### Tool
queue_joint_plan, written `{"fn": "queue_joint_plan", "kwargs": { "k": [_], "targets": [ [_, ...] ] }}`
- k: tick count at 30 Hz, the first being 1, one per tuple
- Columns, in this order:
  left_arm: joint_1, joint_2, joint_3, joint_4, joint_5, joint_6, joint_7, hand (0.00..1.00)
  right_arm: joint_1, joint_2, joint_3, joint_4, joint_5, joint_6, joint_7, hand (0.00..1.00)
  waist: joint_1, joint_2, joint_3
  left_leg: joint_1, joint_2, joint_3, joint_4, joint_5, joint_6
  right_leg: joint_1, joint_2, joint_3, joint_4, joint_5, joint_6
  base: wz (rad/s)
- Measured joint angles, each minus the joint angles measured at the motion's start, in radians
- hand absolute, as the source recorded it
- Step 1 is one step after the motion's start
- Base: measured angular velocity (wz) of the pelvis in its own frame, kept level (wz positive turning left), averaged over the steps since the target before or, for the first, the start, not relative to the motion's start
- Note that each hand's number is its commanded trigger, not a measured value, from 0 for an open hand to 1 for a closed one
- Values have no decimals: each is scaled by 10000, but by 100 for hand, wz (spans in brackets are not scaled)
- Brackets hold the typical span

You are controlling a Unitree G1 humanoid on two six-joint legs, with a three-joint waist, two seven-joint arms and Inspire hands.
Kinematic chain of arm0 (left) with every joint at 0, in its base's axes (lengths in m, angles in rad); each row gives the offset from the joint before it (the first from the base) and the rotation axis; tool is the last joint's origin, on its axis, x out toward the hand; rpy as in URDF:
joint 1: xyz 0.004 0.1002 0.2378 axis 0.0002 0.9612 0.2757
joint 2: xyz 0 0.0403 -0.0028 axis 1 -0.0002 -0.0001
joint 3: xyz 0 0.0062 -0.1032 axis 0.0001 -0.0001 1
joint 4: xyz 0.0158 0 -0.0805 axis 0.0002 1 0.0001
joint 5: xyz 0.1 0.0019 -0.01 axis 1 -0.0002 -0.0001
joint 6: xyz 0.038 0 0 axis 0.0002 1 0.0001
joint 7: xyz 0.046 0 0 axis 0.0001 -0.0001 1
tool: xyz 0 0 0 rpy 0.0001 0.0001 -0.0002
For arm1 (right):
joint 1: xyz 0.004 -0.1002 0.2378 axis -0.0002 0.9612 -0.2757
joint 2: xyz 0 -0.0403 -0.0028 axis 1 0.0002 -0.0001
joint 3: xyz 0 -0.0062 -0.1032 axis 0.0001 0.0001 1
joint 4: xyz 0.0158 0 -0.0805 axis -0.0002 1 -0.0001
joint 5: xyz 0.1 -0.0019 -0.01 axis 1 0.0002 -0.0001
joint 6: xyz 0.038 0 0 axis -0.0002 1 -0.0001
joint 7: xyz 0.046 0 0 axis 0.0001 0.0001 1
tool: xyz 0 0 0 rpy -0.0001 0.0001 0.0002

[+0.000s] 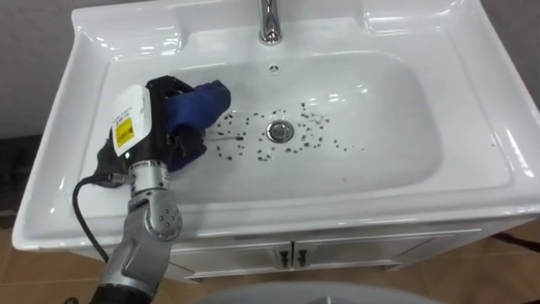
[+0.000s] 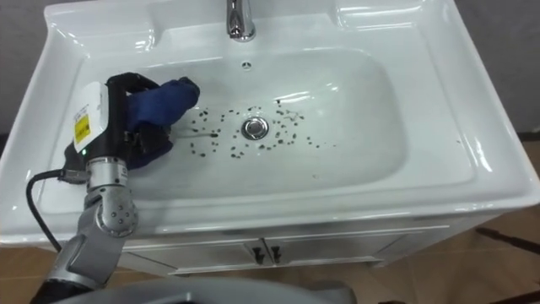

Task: Wipe basin

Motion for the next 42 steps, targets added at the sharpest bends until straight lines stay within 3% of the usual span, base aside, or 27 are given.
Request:
{"fn": "queue_joint_plan", "kwargs": {
  "k": [6, 24, 30, 42],
  "targets": [
    [-1, 0, -345, -86, -2, -28, 3, 100, 160, -5, 125, 3, 2, -79, 36, 0, -57, -33, -32, 29, 0, 41, 1, 0, 0, 35, 1, 63, 2, 2, -2, -2],
    [-1, 22, -548, -13, -8, -53, 6, 100, 341, 1, 185, -128, -118, 20, 284, 0, -108, -45, -17, 63, 7, 226, -2, 0, 1, -127, 0, 161, 140, 19, -2, -1],
    [-1, 26, -557, 194, 5, -52, 30, 100, 258, 1, 169, -119, -143, 19, 131, 0, -87, -24, 36, 132, 7, 256, -6, 0, 1, -103, 10, 266, 156, 18, 2, -1],
    [-69, 26, -461, -22, 76, -55, 509, 100, 297, 9, 165, 59, -134, 33, 18, 0, -86, 23, 15, 145, 6, 257, -4, 0, 1, -128, 30, 396, 143, 18, 1, -1]
  ]
}}
